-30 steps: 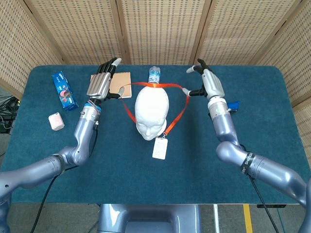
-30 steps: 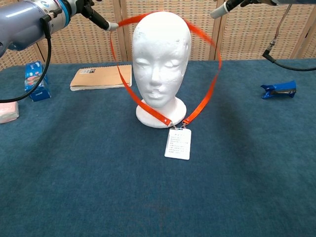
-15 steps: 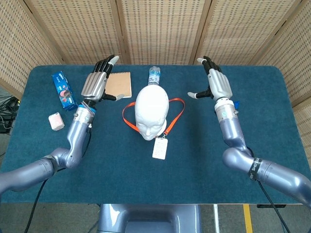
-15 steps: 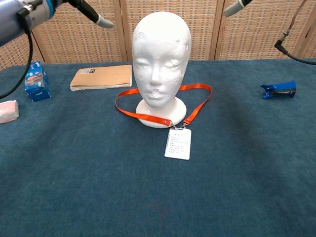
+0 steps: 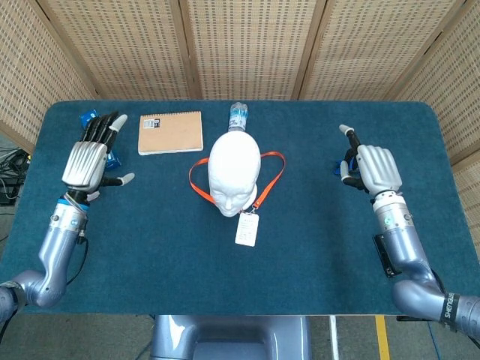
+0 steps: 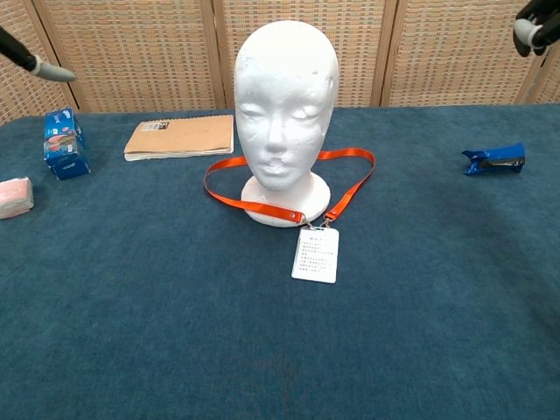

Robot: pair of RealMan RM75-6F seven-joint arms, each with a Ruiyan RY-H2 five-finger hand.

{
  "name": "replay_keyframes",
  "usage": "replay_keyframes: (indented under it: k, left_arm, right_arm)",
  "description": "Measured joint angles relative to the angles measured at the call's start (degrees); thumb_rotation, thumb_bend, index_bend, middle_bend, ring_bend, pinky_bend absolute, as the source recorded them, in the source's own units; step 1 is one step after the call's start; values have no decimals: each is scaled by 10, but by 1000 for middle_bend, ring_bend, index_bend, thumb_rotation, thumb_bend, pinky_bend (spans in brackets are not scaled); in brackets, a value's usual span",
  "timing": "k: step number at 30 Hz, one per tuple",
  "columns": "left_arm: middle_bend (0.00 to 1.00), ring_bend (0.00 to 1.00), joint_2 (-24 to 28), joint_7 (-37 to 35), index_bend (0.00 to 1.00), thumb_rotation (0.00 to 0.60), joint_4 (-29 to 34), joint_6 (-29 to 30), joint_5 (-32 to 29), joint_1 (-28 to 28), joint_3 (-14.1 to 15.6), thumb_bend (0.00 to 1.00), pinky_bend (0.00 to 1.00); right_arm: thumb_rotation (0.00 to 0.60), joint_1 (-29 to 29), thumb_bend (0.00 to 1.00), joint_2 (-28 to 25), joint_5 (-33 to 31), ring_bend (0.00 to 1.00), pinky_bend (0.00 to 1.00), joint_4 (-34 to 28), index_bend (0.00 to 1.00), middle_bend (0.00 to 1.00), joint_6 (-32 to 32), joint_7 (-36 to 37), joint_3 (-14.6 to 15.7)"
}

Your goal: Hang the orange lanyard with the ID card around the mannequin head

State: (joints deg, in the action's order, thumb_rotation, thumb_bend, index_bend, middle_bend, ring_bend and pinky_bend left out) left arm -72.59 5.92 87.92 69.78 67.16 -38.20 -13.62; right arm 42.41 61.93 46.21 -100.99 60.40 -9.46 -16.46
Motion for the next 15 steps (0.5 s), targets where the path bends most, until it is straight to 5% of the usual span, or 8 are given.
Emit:
replay_keyframes:
  k: [10,15]
  left_arm:
    - [0,0,58,83,0,600,124,131,9,145,90,0,0]
    - [0,0,63,78,0,600,129,152,24,173,101,0,0]
  right_arm:
    - [600,-31,891,1,137,604,734,-47,227,718,-63,-37,107]
    - [600,-22,891,34,158,604,734,-49,242,718,-94,-56,122]
